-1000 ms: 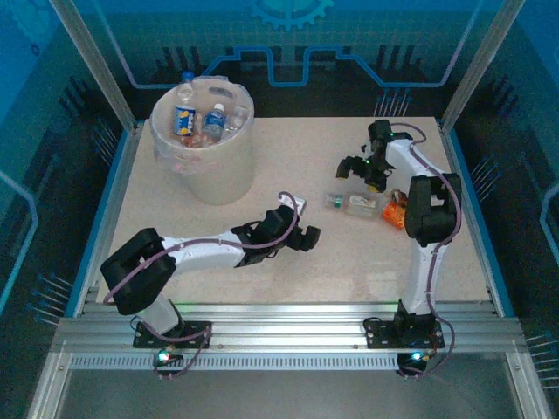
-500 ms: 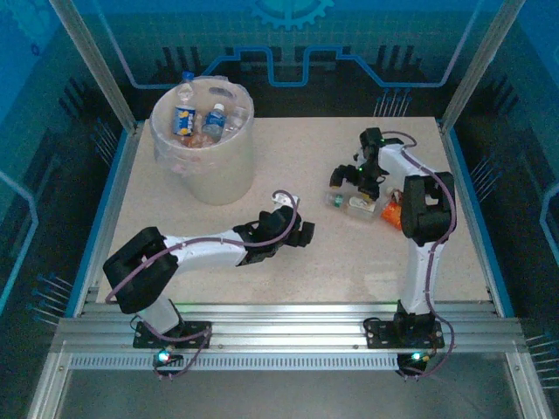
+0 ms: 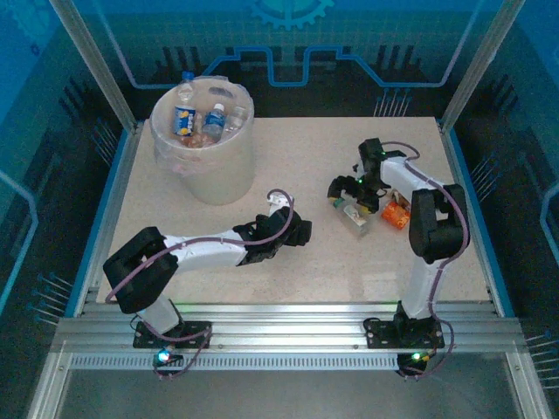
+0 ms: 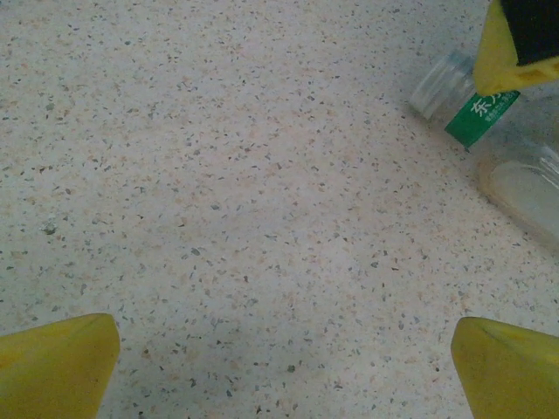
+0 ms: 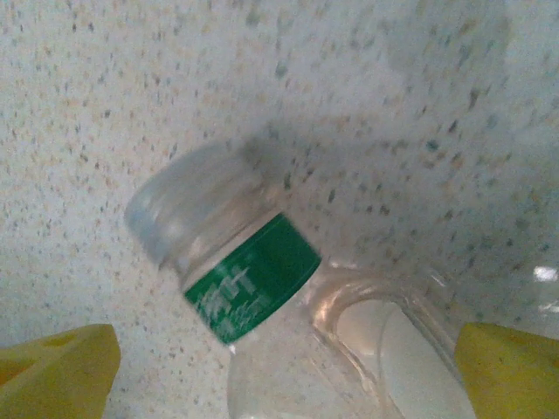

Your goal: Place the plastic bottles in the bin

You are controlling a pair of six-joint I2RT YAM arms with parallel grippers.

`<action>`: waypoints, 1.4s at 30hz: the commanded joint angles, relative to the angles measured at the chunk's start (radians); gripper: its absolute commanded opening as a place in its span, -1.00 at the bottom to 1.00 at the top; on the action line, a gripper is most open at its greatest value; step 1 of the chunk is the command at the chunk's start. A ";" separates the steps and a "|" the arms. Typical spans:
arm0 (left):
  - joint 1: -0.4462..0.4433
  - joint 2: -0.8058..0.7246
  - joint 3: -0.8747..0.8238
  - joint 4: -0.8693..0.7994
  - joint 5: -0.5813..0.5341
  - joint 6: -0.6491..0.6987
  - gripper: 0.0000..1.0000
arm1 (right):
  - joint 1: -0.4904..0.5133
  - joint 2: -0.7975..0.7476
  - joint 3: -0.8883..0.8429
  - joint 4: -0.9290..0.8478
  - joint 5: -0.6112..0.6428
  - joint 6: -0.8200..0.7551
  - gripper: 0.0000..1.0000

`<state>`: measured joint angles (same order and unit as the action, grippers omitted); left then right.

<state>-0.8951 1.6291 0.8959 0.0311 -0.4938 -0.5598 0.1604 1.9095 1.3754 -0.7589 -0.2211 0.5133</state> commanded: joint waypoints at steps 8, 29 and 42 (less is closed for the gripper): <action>-0.008 -0.001 0.028 0.019 0.049 -0.015 0.98 | 0.047 -0.174 -0.209 0.134 -0.125 0.131 1.00; 0.014 0.335 0.341 0.206 0.354 0.728 0.98 | -0.011 -0.212 -0.163 0.093 -0.038 0.133 1.00; 0.102 0.388 0.518 -0.035 0.636 0.788 0.98 | -0.114 -0.352 -0.120 -0.004 0.065 0.110 0.99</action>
<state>-0.7841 1.9789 1.3701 0.0917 0.0463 0.2024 0.0746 1.5990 1.2259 -0.7044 -0.2031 0.6426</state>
